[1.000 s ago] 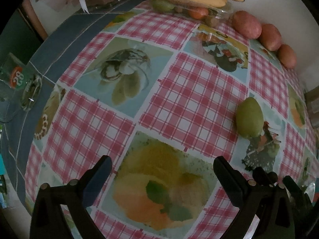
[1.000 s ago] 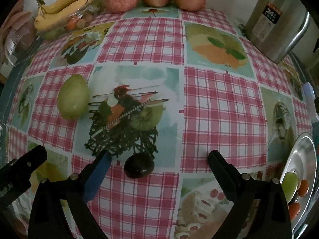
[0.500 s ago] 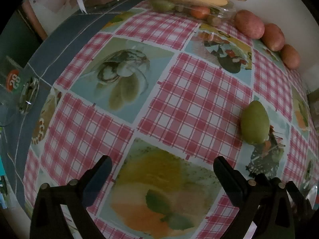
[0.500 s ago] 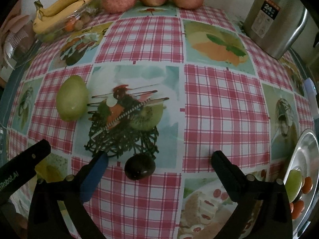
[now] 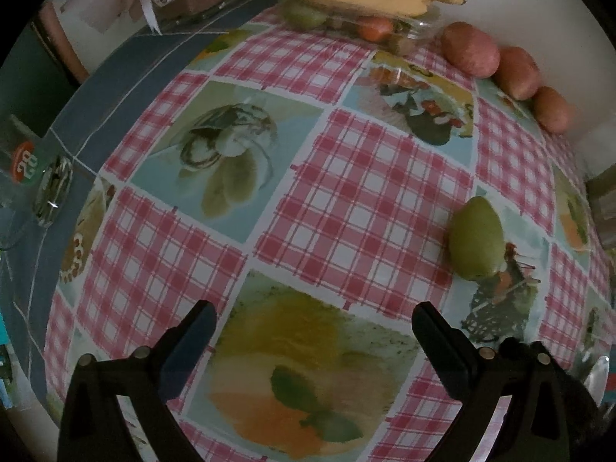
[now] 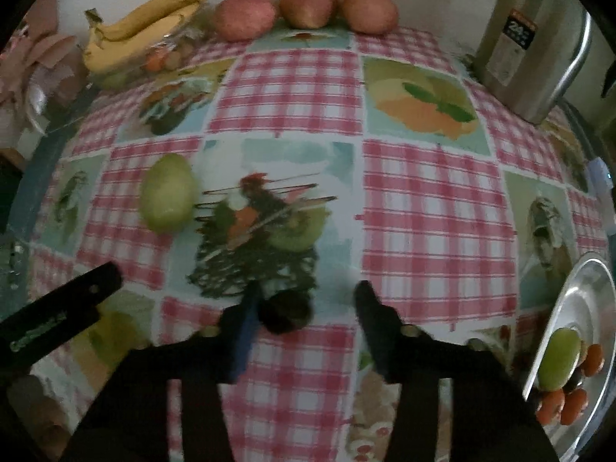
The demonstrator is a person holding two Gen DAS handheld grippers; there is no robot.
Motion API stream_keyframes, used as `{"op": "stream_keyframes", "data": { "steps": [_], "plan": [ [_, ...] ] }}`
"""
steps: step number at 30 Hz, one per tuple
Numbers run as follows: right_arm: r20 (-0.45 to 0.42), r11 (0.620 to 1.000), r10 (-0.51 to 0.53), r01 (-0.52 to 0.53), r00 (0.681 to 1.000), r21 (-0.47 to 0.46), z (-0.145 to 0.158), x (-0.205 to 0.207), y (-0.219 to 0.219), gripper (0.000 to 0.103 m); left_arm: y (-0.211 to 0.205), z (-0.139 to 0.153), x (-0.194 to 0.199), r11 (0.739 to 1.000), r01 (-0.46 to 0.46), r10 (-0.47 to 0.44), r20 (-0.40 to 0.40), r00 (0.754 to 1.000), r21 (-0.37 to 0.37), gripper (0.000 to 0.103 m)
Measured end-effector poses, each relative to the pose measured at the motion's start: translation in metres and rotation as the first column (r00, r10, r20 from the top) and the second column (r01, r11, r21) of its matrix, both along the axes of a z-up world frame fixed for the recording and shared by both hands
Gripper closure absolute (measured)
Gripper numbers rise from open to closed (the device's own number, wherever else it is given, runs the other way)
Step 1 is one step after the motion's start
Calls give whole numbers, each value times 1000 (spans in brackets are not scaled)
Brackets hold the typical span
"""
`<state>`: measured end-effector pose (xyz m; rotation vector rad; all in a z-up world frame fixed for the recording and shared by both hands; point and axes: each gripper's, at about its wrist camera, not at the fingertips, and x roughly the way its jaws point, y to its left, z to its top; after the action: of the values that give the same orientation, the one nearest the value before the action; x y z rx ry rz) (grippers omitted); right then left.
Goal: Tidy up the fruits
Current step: 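Grasp the green pear with the left tool while the right tool grasps the dark plum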
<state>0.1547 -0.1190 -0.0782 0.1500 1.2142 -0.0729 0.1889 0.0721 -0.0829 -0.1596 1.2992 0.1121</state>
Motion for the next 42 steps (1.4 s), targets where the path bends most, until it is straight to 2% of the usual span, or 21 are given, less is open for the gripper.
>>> {"op": "stream_keyframes", "data": {
  "steps": [4, 11, 16, 18, 19, 25, 28, 34, 41, 42],
  "plan": [
    [-6, 1000, 23, -23, 1000, 22, 3, 0, 7, 76, -2, 6, 0, 1000, 9, -9, 21, 1000, -16, 0],
    [18, 995, 15, -16, 1000, 98, 18, -1, 0, 77, -4, 18, 1, 998, 26, -22, 67, 997, -59, 0],
    [60, 995, -34, 28, 998, 97, 32, -5, -19, 77, -12, 25, 9, 991, 53, -38, 122, 992, -122, 4],
    [63, 993, -59, 52, 996, 104, 34, -7, -30, 77, -20, 27, 15, 988, 80, -61, 146, 987, -130, 14],
    [63, 992, -70, 63, 996, 109, 34, -6, -35, 77, -22, 27, 17, 987, 91, -70, 152, 986, -134, 16],
    [63, 983, -121, 111, 991, 147, 35, -9, -58, 77, -43, 30, 26, 973, 172, -140, 200, 970, -153, 24],
    [58, 979, -134, 123, 989, 160, 33, -8, -62, 77, -52, 25, 30, 972, 199, -170, 218, 961, -123, 27],
    [48, 976, -139, 128, 989, 178, 31, -9, -65, 77, -62, 17, 32, 970, 213, -183, 224, 957, -120, 35],
    [36, 972, -151, 142, 988, 185, 28, -10, -66, 77, -63, 9, 35, 968, 215, -183, 223, 958, -129, 61],
    [34, 972, -151, 143, 988, 185, 27, -10, -66, 77, -64, 8, 35, 969, 213, -181, 224, 958, -127, 61]
  ]
}}
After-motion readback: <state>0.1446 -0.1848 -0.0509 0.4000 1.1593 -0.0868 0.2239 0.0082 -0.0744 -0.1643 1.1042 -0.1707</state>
